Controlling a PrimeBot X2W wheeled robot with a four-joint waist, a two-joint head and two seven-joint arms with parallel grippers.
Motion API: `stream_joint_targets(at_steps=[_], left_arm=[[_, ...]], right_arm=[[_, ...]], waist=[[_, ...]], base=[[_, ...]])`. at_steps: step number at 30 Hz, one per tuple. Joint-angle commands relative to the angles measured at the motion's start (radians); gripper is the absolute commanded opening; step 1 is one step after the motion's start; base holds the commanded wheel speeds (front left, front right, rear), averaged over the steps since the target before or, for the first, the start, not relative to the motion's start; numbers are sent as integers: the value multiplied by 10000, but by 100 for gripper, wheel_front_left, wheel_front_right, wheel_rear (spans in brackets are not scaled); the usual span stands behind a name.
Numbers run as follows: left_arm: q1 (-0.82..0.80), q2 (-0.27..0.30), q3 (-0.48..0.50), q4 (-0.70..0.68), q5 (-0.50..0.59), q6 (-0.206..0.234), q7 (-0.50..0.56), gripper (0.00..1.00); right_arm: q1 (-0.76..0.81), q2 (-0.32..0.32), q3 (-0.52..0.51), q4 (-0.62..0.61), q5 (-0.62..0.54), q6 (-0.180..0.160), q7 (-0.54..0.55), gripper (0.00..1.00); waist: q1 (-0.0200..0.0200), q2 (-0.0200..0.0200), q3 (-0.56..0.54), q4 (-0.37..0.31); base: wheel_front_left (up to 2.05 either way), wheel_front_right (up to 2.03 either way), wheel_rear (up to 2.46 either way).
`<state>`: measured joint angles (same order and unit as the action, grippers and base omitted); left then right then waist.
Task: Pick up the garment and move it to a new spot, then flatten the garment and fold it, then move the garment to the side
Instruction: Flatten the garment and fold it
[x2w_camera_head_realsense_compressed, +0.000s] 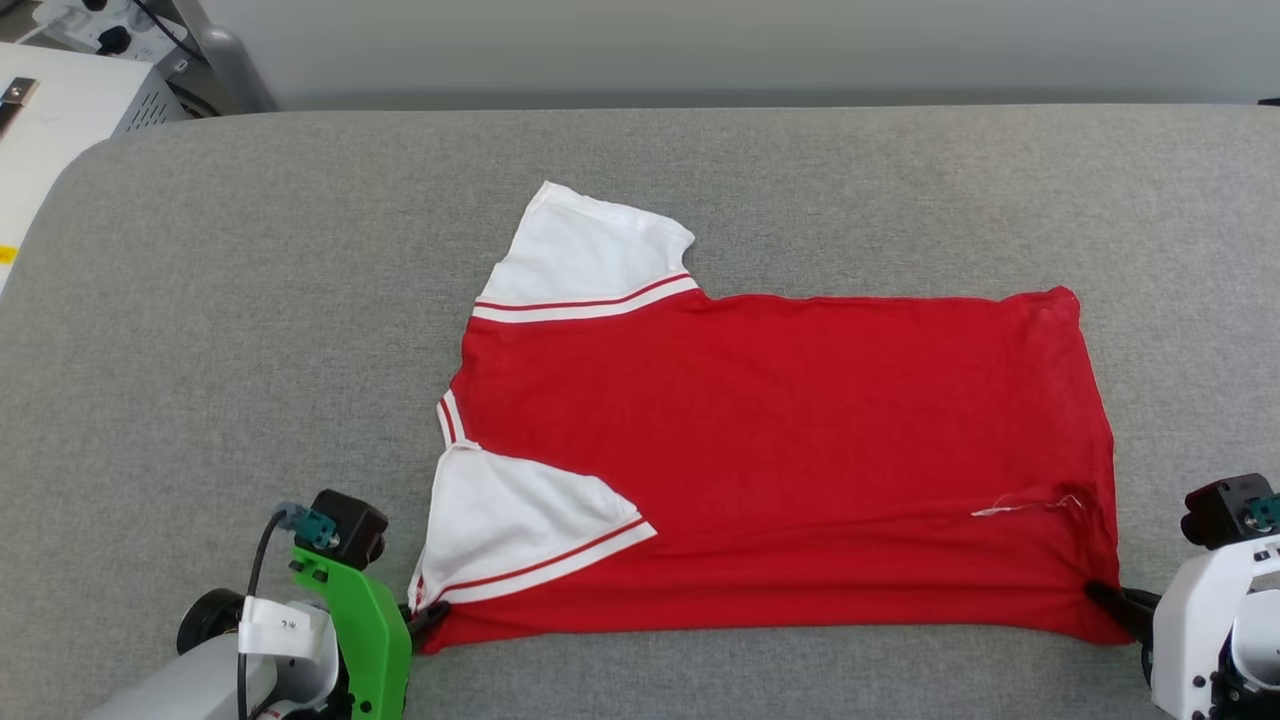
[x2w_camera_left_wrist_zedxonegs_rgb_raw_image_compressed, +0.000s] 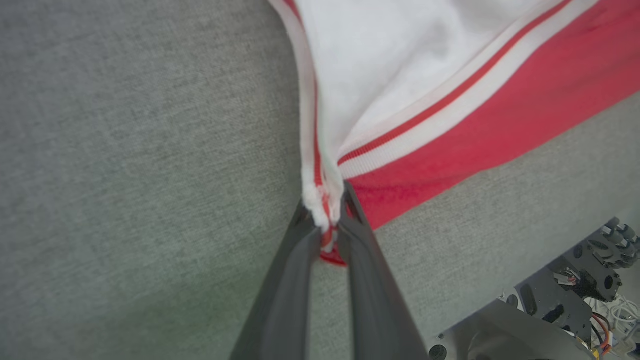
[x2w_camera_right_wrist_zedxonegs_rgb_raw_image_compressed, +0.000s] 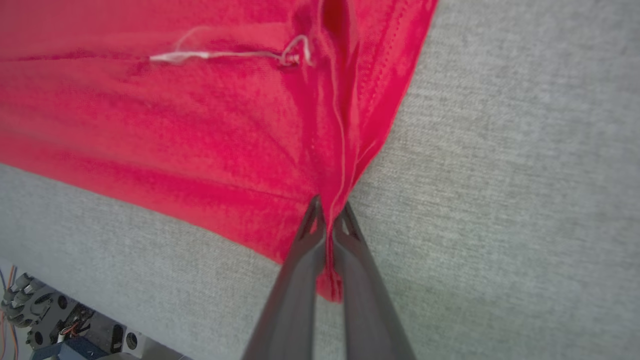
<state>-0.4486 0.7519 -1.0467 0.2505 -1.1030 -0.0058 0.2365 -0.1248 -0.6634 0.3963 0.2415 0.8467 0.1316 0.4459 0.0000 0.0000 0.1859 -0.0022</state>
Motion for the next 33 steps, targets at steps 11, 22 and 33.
stream_joint_targets(at_steps=[11, 22, 33], left_arm=[[-288, 397, 727, 319, 158, 144, -1380, 100], [-2255, 1039, 1975, -648, 1026, 680, -2473, 100], [-5910, -38, 2302, 320, 1755, 233, -1491, 100]], right_arm=[[90, 242, -652, -380, -534, -9, -2217, 100], [-99, 1866, -2703, -1772, -2285, -9, -4536, 100], [-354, 3402, -3507, -3465, -4109, -9, -4909, 100]], waist=[[0, 0, -488, 35], [0, 0, -132, -498], [0, 0, 1813, -1283]], base=[[0, 0, 0], [0, 0, 0], [0, 0, 0]])
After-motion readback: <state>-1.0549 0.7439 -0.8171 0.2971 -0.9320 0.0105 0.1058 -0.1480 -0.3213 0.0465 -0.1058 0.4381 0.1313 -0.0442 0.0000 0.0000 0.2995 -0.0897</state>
